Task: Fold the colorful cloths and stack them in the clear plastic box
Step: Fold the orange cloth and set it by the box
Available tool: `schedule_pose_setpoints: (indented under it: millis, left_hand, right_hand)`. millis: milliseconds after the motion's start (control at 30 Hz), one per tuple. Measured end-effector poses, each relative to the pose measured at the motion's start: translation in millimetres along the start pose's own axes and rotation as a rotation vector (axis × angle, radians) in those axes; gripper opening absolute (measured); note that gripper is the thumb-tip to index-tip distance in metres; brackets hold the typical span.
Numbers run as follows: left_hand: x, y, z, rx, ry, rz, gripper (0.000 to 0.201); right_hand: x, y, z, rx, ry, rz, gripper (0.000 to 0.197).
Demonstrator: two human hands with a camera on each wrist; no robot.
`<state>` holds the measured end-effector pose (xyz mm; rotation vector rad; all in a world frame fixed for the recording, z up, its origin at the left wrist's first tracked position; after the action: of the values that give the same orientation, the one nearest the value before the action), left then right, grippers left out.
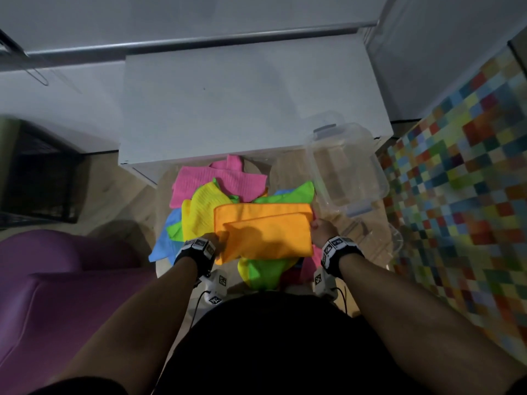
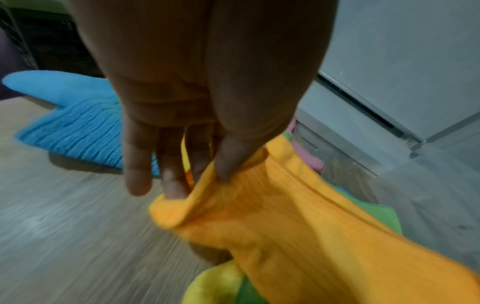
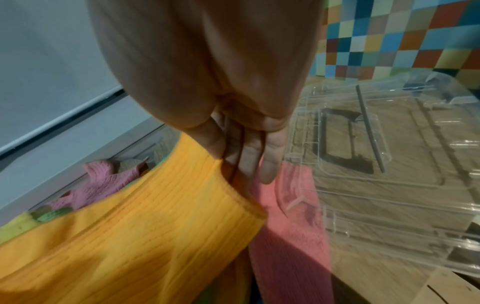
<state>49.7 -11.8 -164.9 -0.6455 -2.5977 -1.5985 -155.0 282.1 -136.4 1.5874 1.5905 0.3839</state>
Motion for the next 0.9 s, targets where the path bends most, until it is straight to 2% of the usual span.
schedule_pose_setpoints:
  millis: [67,133,200,367,433,533,567,700,833,900]
  left_hand:
    - [3.8,4.8,-12.3,0.144,0.078,-0.008,0.048]
    - [15.5,14.3,-30.1,0.301,0.170,0.005,0.039]
    - [25.2,16.0,-43.1,0.384,0.245,0.018,0.036]
    - [33.8,9.6,-38.0,0.363,0.282,0.000,0.040]
    - [28.5,8.6,-28.8,0.312,0.301,-0.022,0.050]
    - [16.1,4.7,-16.2,0.218,0.184,-0.027,0.070]
    - [12.2,4.0,-14.7,0.205,0.152,-0.029,0.069]
    - [1.5,0.7,-26.8,0.279,0.157,-0.054,0.041]
    - [0.2,-0.9,-36.6,0.328,0.209,-0.042,0.040]
    - [0.2,3.0,-38.8,0.342,0.228,-0.041,0.046]
  right_hand:
    - [2.2,-1.4,-0.7,-0.011,-0.012,0.010,0.030]
    - [1.5,-3.6,-5.8,0.006,-0.047,0.024,0.030]
    - [-0.5,-8.8,-10.9,0.041,-0.085,0.028,0.028]
    - [-5.1,-12.8,-14.9,0.077,-0.086,0.057,0.032]
    - [-5.4,-12.7,-14.6,0.096,-0.085,0.061,0.032]
    - [-8.0,-11.9,-12.1,0.109,-0.111,0.030,0.030]
    - [-8.4,-11.8,-12.1,0.117,-0.123,0.016,0.029]
    - [-11.6,-9.5,-19.0,0.171,-0.174,-0.010,0.026]
    - [-11.1,-7.1,-23.1,0.193,-0.200,0.030,0.026]
    - [-11.8,-4.8,-23.1,0.202,-0.229,0.040,0.028]
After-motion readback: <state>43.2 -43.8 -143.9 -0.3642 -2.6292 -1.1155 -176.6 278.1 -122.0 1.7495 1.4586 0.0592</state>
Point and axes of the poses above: each hand's wrist, its own y-axis away from the middle knuckle, its own z-axis out of the palm, x = y × z, the point moved 9 cm from there along -y, towards the middle knuckle, and after that the axes turned 1 degree about z, right-handed, at the moved point
